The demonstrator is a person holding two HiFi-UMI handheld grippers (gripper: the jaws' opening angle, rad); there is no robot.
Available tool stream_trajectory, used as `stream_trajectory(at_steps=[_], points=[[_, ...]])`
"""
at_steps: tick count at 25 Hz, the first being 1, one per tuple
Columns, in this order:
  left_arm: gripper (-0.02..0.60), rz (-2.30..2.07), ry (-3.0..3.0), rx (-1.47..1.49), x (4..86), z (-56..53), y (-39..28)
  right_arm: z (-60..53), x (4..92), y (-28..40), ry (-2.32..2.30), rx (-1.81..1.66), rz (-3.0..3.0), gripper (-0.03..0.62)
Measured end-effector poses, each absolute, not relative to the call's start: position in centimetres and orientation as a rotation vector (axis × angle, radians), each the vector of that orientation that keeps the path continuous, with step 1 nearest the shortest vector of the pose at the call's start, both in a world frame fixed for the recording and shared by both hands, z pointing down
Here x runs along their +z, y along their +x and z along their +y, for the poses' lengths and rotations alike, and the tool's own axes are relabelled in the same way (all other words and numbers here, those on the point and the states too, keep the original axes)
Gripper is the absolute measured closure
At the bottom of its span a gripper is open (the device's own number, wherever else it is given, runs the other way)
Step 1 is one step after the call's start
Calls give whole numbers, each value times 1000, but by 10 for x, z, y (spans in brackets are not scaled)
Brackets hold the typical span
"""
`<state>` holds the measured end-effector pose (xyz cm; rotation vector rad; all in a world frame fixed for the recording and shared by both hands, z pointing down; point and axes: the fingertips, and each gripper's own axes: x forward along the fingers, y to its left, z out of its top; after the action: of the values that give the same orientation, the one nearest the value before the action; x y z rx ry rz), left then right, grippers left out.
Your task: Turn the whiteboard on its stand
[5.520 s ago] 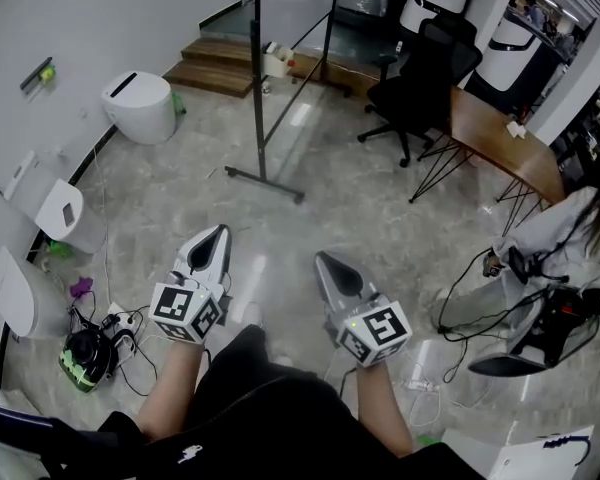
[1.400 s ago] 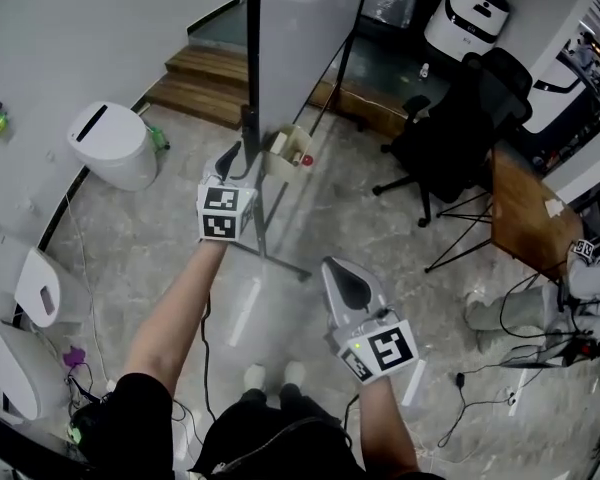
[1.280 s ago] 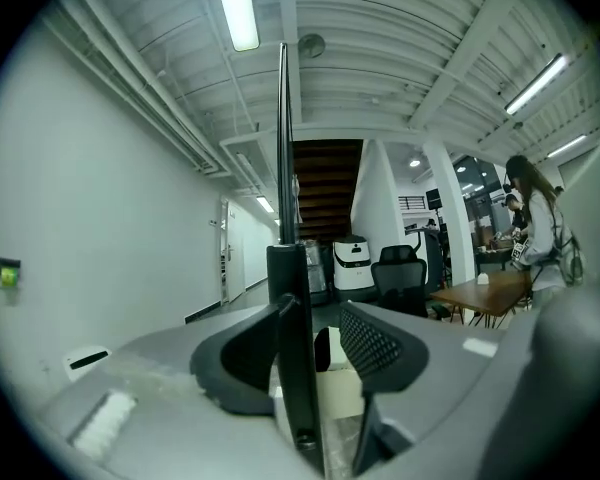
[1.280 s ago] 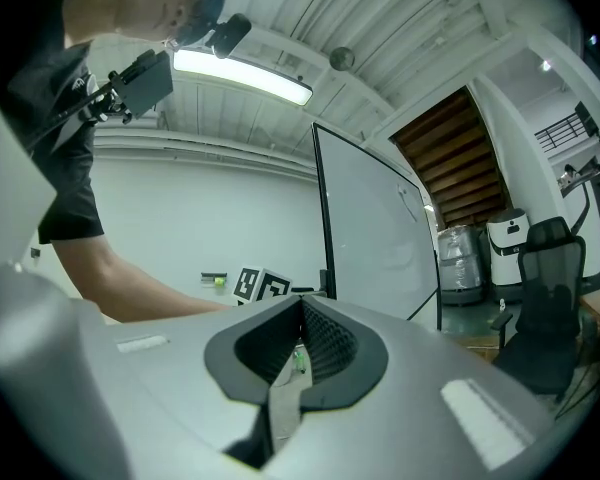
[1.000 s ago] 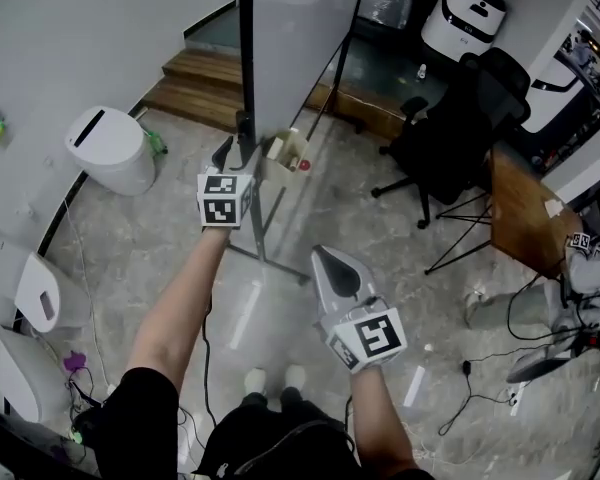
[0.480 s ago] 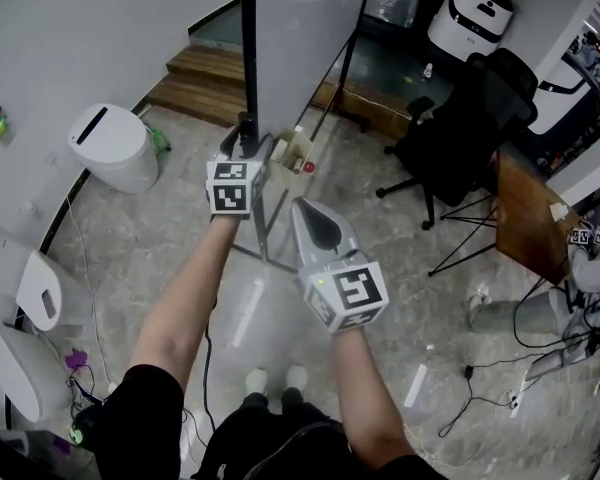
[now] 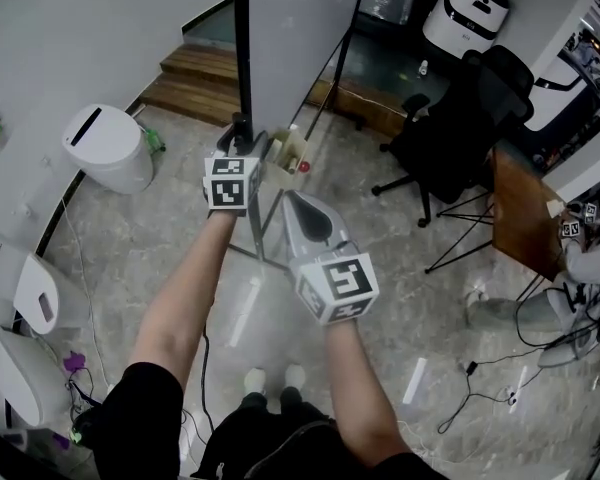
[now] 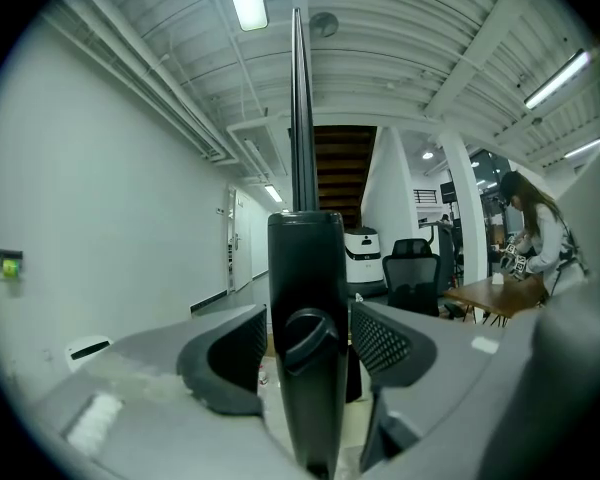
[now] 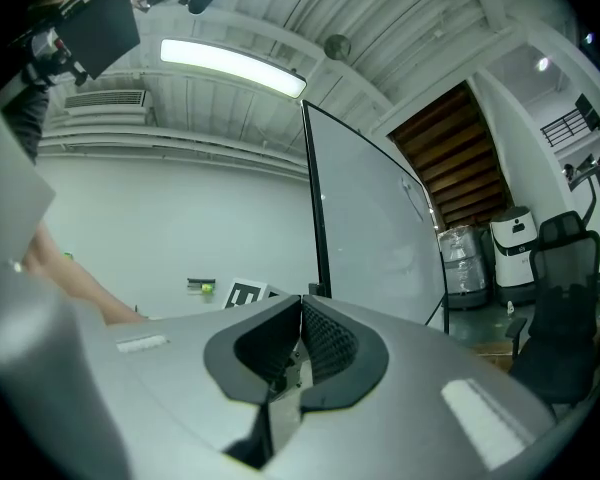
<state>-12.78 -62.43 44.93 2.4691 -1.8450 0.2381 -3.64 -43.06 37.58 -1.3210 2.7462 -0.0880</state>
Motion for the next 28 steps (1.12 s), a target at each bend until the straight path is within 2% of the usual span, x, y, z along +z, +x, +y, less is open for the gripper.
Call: stream_trajectory(at_steps=[7,28], points=[[388,-1825,2463,233,451,-630,-126,-428,377,-32,-1339,-77,2747,583],[397,-1793,2438,201,444,-617,-134,-410,377,-19,-1394,-110,2712,583]])
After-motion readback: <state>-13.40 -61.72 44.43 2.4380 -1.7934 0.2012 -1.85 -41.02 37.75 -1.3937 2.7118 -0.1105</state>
